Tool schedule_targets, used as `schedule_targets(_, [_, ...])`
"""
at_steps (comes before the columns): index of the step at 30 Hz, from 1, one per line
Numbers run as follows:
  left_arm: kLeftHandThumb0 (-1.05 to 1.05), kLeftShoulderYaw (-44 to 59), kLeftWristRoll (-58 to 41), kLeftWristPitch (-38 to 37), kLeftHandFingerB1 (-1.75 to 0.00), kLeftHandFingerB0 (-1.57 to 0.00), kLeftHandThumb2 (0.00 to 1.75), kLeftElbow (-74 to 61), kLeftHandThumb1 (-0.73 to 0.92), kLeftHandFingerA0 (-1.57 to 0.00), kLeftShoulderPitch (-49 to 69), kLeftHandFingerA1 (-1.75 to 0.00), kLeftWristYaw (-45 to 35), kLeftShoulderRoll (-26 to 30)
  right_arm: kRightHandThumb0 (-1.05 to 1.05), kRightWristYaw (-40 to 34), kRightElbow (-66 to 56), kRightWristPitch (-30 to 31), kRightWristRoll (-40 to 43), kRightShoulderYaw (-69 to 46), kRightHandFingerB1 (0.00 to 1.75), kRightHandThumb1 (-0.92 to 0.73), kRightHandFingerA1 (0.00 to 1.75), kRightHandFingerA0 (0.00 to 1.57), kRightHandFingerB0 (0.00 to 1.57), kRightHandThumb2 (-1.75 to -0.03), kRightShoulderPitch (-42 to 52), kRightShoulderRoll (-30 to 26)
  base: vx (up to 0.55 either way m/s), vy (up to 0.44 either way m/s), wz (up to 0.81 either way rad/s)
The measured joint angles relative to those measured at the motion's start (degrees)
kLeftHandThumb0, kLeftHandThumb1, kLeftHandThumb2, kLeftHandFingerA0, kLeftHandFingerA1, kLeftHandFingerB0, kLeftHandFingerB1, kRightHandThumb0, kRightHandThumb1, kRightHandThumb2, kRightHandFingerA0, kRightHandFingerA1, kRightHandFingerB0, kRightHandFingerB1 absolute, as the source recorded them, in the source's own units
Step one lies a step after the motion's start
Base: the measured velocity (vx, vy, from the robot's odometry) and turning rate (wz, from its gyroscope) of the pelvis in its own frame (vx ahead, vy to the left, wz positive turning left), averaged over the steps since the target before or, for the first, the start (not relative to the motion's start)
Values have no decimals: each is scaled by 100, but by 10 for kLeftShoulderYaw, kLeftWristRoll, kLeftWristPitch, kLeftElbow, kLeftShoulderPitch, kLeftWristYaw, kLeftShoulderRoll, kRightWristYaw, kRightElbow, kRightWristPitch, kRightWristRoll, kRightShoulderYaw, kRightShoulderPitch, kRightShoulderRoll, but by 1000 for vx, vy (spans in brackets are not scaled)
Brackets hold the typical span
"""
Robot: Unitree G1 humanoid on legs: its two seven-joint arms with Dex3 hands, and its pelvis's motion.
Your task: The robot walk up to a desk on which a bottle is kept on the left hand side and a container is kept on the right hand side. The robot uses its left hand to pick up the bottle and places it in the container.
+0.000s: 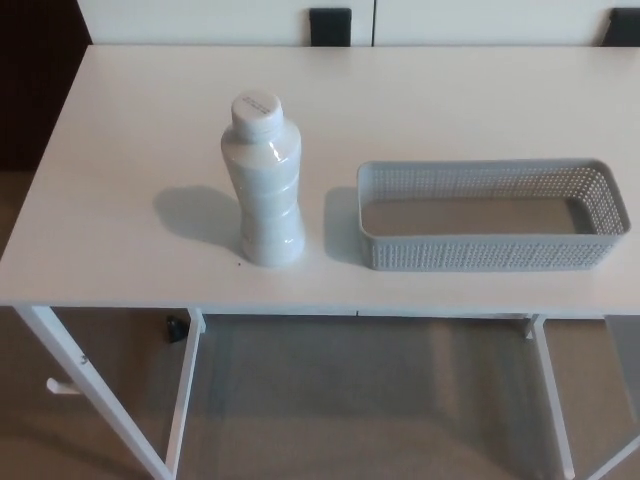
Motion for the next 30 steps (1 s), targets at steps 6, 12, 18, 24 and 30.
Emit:
schedule_targets(6, [-47, 33, -2, 5, -21, -7, 58, -23, 54, -13, 4, -35, 29, -19, -38, 2, 2, 1, 0, 1, 37, -68, 46, 67, 46, -60, -3, 0, 0, 0, 0])
schedule_targets(12, [-55, 123, -22, -1, -20, 0, 56, -26, 53, -5, -1, -28, 67, -35, -38, 2, -1, 1, -1, 3, 37, -69, 46, 68, 46, -61, -3, 0, 0, 0, 0])
schedule_targets(18, [-63, 222, -50, -1, -13, 0, 78, -39, 39, -1, -28, -28, 94, -26, -39, 3, -7, 3, -1, 7, 37, -69, 45, 67, 48, -61, -12, 0, 0, 0, 0])
schedule_targets(24, [-72, 265, -69, 5, 0, 0, 75, -159, 39, 0, -62, -27, 110, -20, -40, 3, -6, 4, -2, 15, 36, -68, 45, 65, 46, -61, -27, 0, 0, 0, 0])
schedule_targets(30, [-64, 255, -80, 15, 0, 0, 71, -270, 37, 0, -106, -23, 114, -23, -37, 4, -6, 5, -2, 21, 37, -70, 45, 68, 47, -61, -33, 1, 0, 0, 0])
